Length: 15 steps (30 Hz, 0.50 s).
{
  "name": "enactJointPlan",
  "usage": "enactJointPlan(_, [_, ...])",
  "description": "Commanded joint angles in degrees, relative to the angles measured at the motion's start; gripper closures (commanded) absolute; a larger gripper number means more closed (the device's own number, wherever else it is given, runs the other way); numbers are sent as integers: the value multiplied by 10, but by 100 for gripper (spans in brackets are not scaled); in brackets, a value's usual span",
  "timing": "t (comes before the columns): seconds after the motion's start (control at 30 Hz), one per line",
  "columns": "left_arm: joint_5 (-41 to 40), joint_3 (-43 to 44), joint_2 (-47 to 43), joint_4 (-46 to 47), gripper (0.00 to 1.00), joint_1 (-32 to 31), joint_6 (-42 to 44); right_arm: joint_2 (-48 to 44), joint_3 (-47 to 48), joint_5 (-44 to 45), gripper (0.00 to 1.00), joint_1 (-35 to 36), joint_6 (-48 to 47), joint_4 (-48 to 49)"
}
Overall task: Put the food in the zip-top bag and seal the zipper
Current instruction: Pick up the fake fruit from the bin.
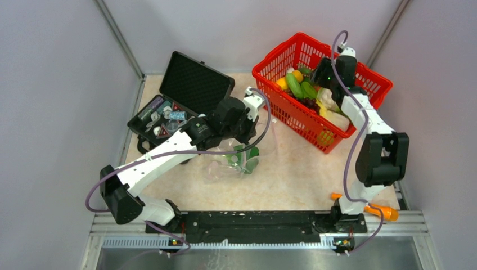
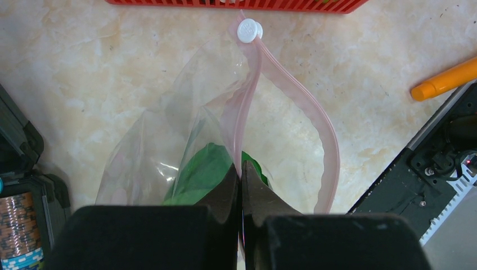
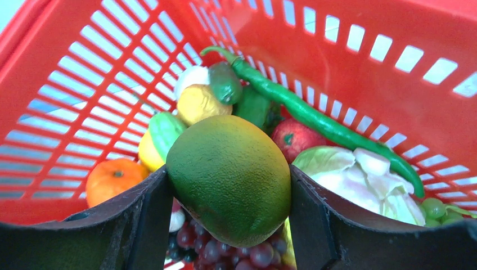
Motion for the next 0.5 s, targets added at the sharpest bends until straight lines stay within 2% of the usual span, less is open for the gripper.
enactJointPlan(0.0, [-4, -3, -21, 20, 100, -1, -7, -84, -43, -62, 60, -7, 16, 48])
enactJointPlan(0.2, [-4, -6, -28, 24, 100, -1, -10, -209, -111, -124, 61, -7, 39, 70])
enactJointPlan(0.3, [-28, -10, -31, 28, 100, -1, -12, -268, -140, -161, 62, -7, 45, 80])
enactJointPlan(0.47, [-43, -17, -39, 45, 100, -1, -20, -341, -175, -254, 62, -7, 58, 69])
